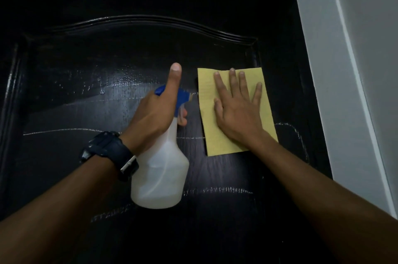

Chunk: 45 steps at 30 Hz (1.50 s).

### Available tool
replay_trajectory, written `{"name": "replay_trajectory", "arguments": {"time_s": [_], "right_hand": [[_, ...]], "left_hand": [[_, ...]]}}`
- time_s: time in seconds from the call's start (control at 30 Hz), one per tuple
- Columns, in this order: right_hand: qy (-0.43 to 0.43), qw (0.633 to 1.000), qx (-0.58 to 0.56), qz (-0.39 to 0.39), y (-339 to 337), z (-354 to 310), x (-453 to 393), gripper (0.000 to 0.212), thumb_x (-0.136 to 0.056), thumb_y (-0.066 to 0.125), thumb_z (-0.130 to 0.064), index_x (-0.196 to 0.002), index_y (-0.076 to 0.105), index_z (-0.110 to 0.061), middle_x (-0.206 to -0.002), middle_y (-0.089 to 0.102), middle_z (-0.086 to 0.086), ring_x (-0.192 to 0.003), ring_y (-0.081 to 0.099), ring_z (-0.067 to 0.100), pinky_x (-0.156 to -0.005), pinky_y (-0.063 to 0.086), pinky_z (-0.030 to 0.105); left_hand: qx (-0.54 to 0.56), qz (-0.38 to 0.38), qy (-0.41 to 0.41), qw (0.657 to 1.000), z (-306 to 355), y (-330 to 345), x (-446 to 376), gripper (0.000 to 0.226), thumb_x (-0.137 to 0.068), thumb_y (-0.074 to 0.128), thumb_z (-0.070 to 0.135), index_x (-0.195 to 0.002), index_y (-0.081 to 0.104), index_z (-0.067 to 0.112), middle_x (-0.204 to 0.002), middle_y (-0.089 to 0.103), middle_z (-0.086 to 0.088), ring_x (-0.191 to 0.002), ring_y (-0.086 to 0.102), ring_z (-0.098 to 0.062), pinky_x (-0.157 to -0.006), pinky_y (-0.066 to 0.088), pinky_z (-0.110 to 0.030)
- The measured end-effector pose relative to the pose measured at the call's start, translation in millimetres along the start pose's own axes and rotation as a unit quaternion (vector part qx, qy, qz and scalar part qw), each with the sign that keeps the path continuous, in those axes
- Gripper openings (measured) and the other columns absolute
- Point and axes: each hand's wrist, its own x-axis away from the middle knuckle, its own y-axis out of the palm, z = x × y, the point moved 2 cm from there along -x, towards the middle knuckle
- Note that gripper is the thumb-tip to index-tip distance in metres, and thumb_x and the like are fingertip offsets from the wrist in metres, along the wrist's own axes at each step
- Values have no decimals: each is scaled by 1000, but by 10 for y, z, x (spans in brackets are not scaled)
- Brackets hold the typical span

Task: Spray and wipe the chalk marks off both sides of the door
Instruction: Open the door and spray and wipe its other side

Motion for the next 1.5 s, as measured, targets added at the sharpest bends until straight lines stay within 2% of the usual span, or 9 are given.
{"name": "replay_trajectory", "arguments": {"time_s": [0.17, 0.47, 0.67, 0.9, 1.03, 1.17, 1.33, 1.43, 1.5], "right_hand": [[32, 999, -6, 2, 108, -88, 107, 74, -99, 15, -68, -161, -3, -31, -168, -12, 8, -154, -13, 28, -120, -6, 63], [41, 999, -3, 7, 103, -77, 110, 75, -100, 15, -67, -161, -1, -26, -169, -8, 7, -155, -9, 29, -121, 1, 64], [34, 999, -4, 7, 95, -107, 118, 76, -100, 16, -66, -161, 0, -25, -169, -7, 7, -155, -8, 29, -121, 2, 64], [18, 1000, 8, 3, 112, -141, 98, 76, -101, 14, -65, -161, -2, -20, -169, -8, -1, -154, -11, 34, -120, 1, 66], [26, 1000, 5, 10, 130, -228, 58, 77, -101, 12, -64, -161, -2, -17, -169, -7, 0, -154, -12, 36, -120, -1, 65], [36, 999, 0, 16, 153, -410, -4, 78, -101, 11, -64, -161, -1, -15, -169, -6, 1, -153, -10, 39, -119, -2, 66], [46, 999, -7, 25, 195, -679, -86, 78, -101, 9, -64, -161, 0, -15, -169, -5, 0, -153, -10, 39, -119, -1, 66], [43, 999, -8, 29, 219, -793, -106, 77, -101, 9, -64, -161, 1, -15, -169, -5, 0, -153, -10, 38, -120, -2, 65], [39, 999, -8, 32, 227, -845, -107, 77, -102, 11, -63, -161, 1, -16, -169, -4, 0, -153, -9, 38, -120, -2, 64]], "left_hand": [[-7, 0, -13, 1000, -28, 51, 6, 108, -77, 10, 87, -74, 71, -2, -67, 73, -12, -67, 72, -17, -72, 45, -29], [-21, 51, -18, 998, 6, 3, -190, 105, -89, 12, 82, -78, 73, -3, -69, 74, -11, -60, 70, -12, -70, 44, -28], [-56, 68, -35, 995, -6, -57, -178, 97, -88, 12, 85, -65, 68, 8, -60, 70, -5, -59, 68, -17, -72, 49, -34], [-51, 75, -30, 995, -142, -278, -145, 105, -83, 10, 86, -74, 71, 1, -67, 73, -11, -59, 69, -12, -68, 44, -29], [-25, 80, -46, 995, -266, -502, -58, 110, -70, 10, 91, -91, 76, 6, -73, 73, -14, -67, 72, -17, -68, 45, -29], [-25, 64, -56, 996, -412, -676, 16, 112, -83, 11, 86, -97, 73, -6, -76, 71, -22, -71, 73, -28, -79, 54, -36], [-42, 66, -76, 994, -494, -831, 68, 117, -75, 12, 89, -96, 71, -10, -77, 71, -23, -61, 67, -24, -69, 52, -34], [-60, 80, -52, 994, -482, -903, 18, 109, -89, 9, 83, -83, 70, -8, -75, 72, -20, -71, 72, -27, -77, 52, -33], [-68, 89, -47, 993, -458, -948, -36, 105, -92, 8, 80, -75, 66, -6, -68, 71, -15, -64, 70, -23, -73, 51, -32]]}}
